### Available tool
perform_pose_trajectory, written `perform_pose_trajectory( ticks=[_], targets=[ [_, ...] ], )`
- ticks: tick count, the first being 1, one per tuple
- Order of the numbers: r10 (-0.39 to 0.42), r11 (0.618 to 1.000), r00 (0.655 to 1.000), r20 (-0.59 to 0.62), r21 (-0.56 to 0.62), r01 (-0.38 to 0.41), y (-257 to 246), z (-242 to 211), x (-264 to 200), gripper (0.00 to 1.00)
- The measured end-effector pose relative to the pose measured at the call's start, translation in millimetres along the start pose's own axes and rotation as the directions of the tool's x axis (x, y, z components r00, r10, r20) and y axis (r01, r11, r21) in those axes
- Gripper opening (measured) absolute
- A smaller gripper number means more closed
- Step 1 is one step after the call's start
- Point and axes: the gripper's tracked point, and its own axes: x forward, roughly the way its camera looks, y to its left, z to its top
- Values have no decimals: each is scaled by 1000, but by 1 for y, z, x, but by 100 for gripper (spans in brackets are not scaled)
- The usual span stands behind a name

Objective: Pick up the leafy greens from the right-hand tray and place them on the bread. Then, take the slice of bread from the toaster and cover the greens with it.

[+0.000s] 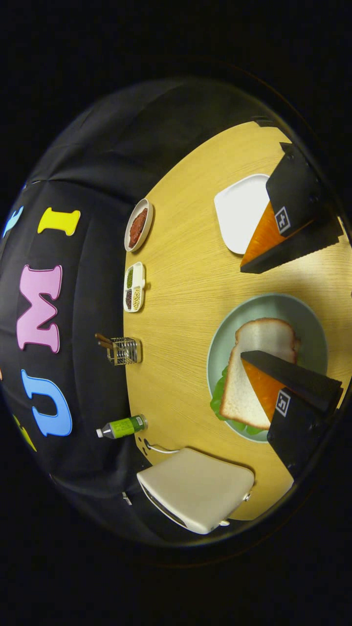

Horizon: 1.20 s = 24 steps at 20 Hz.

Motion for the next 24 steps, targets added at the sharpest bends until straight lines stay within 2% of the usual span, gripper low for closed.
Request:
perform_pose_trajectory(
  ticks=[10,20,24],
  targets=[
    [70,997,981,180,-53,-61,-7,96,-69,99],
    [226,965,925,304,-196,-171,62,161,-141,99],
    [217,954,927,306,-265,-136,76,164,-152,99]
  ],
)
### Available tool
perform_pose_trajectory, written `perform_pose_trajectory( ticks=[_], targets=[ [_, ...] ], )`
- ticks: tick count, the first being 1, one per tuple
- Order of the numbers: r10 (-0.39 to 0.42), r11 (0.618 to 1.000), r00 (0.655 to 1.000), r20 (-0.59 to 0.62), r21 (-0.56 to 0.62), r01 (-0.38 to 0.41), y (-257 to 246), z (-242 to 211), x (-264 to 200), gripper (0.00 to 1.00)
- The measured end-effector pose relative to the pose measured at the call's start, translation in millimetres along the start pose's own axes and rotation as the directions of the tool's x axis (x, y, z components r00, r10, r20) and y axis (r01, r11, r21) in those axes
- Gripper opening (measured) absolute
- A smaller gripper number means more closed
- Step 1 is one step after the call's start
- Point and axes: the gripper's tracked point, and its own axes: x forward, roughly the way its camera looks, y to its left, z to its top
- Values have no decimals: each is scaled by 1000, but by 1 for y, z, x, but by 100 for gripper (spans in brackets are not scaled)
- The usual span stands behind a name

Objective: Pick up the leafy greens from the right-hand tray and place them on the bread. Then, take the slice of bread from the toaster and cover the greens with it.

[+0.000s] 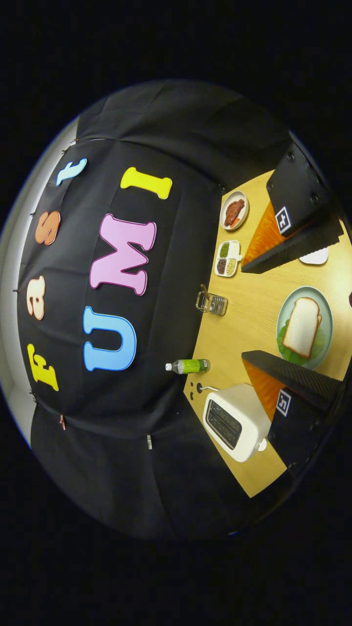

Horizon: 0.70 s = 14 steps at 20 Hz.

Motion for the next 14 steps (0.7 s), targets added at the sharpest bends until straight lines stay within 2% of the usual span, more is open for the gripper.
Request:
perform_pose_trajectory(
  ticks=[3,7,14],
  targets=[
    [8,999,1000,0,-36,-8,12,3,-2,98],
    [29,999,1000,0,-20,-29,22,4,-2,98],
    [15,1000,1000,0,-9,-15,18,3,-1,98]
  ],
)
